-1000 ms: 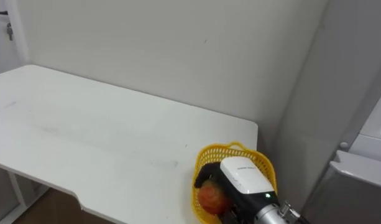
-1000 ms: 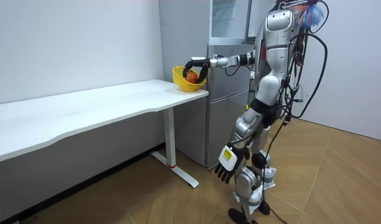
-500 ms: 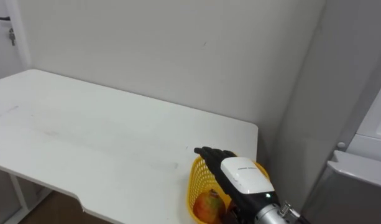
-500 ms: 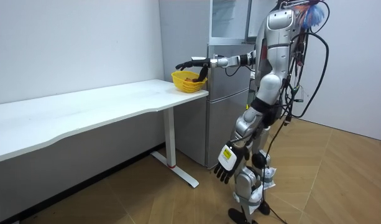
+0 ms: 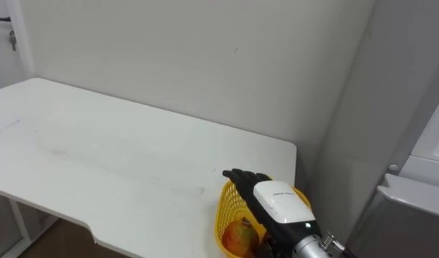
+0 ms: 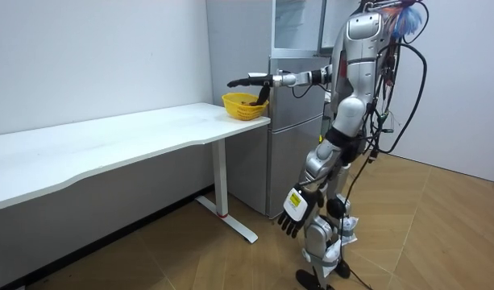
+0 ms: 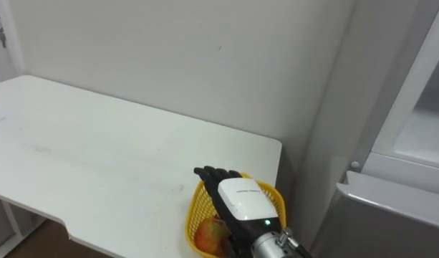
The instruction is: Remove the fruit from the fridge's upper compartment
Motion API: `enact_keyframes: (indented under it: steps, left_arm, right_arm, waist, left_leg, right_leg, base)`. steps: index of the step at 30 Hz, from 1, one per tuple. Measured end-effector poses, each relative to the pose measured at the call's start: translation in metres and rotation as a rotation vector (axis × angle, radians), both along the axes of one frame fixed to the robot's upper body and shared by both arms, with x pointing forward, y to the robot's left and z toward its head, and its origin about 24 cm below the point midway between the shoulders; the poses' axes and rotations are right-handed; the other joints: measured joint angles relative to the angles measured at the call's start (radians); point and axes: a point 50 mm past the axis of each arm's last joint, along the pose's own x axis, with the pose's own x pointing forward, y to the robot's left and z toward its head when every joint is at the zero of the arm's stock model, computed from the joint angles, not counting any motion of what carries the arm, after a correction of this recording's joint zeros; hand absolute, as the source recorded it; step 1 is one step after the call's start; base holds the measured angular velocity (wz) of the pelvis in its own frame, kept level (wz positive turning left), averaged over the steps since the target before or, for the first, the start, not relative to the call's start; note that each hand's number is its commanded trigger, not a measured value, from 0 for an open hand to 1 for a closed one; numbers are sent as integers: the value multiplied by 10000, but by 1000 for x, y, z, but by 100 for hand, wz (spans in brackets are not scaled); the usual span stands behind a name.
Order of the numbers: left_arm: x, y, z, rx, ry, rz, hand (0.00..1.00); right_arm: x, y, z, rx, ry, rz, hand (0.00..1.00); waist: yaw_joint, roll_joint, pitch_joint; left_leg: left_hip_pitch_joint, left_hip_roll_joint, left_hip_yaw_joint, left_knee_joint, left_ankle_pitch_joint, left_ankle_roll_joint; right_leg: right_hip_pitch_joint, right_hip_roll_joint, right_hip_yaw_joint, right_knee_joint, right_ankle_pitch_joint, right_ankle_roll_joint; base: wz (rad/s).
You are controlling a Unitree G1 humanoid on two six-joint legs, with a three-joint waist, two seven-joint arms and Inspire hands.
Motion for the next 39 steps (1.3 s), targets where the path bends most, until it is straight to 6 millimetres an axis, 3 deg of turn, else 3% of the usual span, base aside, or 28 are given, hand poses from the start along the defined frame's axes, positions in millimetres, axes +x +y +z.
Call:
enact_keyframes:
  steps: [6, 9, 12, 16, 19, 22, 25, 28, 31, 39]
  left_arm:
    - [1, 0, 0, 213, -232, 30, 0]
    - [3, -1, 1, 227, -370, 16, 0]
    - [1, -2, 2, 189, -516, 4, 0]
    - [-1, -5, 2, 121, -524, 114, 0]
    - [-6, -9, -1, 3, -379, 259, 0]
    - [-9, -9, -3, 85, -258, 351, 0]
    - [-11, -13, -4, 4, -189, 390, 0]
    - [-12, -13, -5, 13, -140, 382, 0]
    - [-13, -16, -6, -44, -114, 323, 0]
    - [-19, -23, -9, -29, 127, 3, 0]
  right_arm:
    - [1, 3, 5, 1003, 120, -31, 0]
    - [1, 3, 19, 1785, -239, 85, 0]
    - [-1, 5, 31, 2567, -617, 275, 0]
    - [-12, 4, 26, 3493, -272, 257, 0]
    - [-24, 7, 24, 4023, -118, 408, 0]
    - [-29, 8, 29, 4732, 9, 563, 0]
    - [-34, 7, 36, 5428, -36, 640, 0]
    - [-43, 11, 43, 5811, -121, 1028, 0]
    - [-56, 11, 43, 6081, -20, 1162, 0]
    - [-60, 13, 41, 7216, 533, 1243, 0]
  waist:
    - [-23, 90, 62]
    - [-51, 171, 97]
    - [-298, 244, 56]
    - [-417, 395, -49]
    - [-774, 558, -146]
    - [-1092, 714, -138]
    - [-1161, 878, -158]
    - [-1463, 894, -168]
    - [-1500, 905, -170]
    - [-1921, 1048, -157]
  left_leg:
    - [2, 2, 18, 1, -1, 1]
    - [-41, 1, 31, 3, -1, 2]
    - [-59, 2, 16, 8, -2, 2]
    - [18, 19, 208, -11, -1, 9]
    - [27, 14, 215, -40, -1, 19]
    - [110, 41, 329, -56, 1, 16]
    - [196, 84, 616, -112, -2, 18]
    - [229, 118, 771, -108, -4, 14]
    - [337, 148, 873, -161, -6, 10]
    - [380, 182, 1064, -151, -12, 20]
  right_leg:
    - [-16, -3, 8, -1, 0, 0]
    - [-61, -4, 22, -1, 0, 1]
    - [-72, -2, 29, -1, 0, 1]
    - [-81, -2, 157, -9, 1, 2]
    - [-80, -6, 219, -6, 1, 2]
    - [-66, 20, 369, 9, 1, 2]
    - [-80, 56, 651, 32, 5, -4]
    - [-94, 85, 754, 42, 18, -27]
    - [-73, 121, 915, 56, 30, -43]
    - [-81, 176, 1169, 23, 120, -39]
  base:
    - [0]
    - [0]
    - [3]
    - [-10]
    - [-3]
    - [-13]
    - [-24]
    - [-13]
    - [-15]
    - [-8]
